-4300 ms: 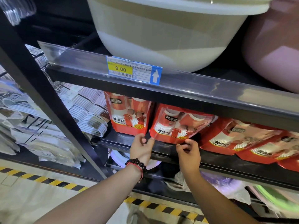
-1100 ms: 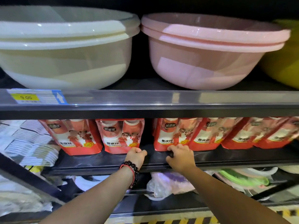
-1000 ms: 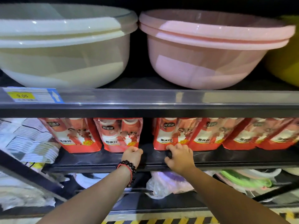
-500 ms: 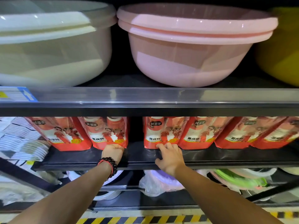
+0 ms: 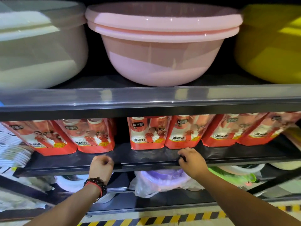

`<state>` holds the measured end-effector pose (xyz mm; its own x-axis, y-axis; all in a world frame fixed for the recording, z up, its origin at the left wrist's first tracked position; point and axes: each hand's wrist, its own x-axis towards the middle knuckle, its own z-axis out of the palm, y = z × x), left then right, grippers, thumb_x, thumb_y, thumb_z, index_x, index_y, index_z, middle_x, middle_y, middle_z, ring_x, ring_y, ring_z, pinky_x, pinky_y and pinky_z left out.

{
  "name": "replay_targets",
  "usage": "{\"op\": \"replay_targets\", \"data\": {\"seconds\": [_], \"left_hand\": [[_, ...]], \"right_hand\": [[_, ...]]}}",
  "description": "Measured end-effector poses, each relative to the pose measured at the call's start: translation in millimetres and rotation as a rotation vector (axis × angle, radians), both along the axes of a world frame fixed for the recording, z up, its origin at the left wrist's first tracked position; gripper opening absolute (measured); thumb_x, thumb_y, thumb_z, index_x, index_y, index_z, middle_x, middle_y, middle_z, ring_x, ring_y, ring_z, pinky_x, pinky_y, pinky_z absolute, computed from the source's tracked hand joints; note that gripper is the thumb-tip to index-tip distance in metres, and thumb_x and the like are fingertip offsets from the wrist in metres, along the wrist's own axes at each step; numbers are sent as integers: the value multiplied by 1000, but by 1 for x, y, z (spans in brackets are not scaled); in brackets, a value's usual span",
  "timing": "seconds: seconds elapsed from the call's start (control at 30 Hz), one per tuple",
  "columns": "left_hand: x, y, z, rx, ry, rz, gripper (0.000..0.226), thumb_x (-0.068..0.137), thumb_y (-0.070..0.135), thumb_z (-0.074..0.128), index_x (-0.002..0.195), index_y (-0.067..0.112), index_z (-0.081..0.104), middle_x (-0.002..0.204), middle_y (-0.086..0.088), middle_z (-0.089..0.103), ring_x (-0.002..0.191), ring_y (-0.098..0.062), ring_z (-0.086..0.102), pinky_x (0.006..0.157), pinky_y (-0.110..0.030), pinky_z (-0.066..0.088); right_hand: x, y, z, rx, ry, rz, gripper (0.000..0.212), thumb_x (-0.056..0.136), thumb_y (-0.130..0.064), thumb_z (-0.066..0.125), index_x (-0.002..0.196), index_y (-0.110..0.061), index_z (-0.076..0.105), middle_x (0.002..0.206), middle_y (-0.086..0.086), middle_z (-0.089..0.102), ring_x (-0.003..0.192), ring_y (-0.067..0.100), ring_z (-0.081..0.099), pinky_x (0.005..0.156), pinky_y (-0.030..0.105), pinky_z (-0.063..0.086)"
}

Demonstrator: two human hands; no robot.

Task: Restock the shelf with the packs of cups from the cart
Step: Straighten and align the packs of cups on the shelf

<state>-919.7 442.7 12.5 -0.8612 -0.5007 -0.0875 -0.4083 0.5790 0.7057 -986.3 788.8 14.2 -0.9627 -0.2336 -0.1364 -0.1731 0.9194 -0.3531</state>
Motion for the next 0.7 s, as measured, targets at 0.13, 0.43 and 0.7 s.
{"op": "replay_targets", "data": {"seconds": [0.13, 0.43, 0.7], "left_hand": [[1, 57, 4, 77, 26, -143, 19, 81, -1, 65, 77, 18, 66, 91, -2, 57, 84, -22, 58, 85, -29, 44], [-39, 125, 9, -133, -146, -399, 50, 84, 24, 59, 134, 20, 57, 124, -6, 59, 125, -27, 45, 105, -35, 41], [-39, 153, -1, -125, -105, -390, 31, 81, 17, 61, 112, 15, 66, 106, -4, 61, 104, -27, 57, 90, -33, 47]], "right_hand": [[-12, 12, 7, 83, 30, 70, 44, 90, -29, 55, 134, -29, 56, 120, -5, 63, 118, 21, 55, 100, 37, 37], [-22, 7, 11, 82, -14, 96, 52, 86, -34, 55, 137, -32, 46, 129, -5, 55, 124, 23, 47, 105, 40, 30], [-15, 67, 6, -192, -9, -119, 31, 91, -25, 58, 122, -23, 64, 119, 2, 67, 111, 26, 63, 90, 35, 48]]}}
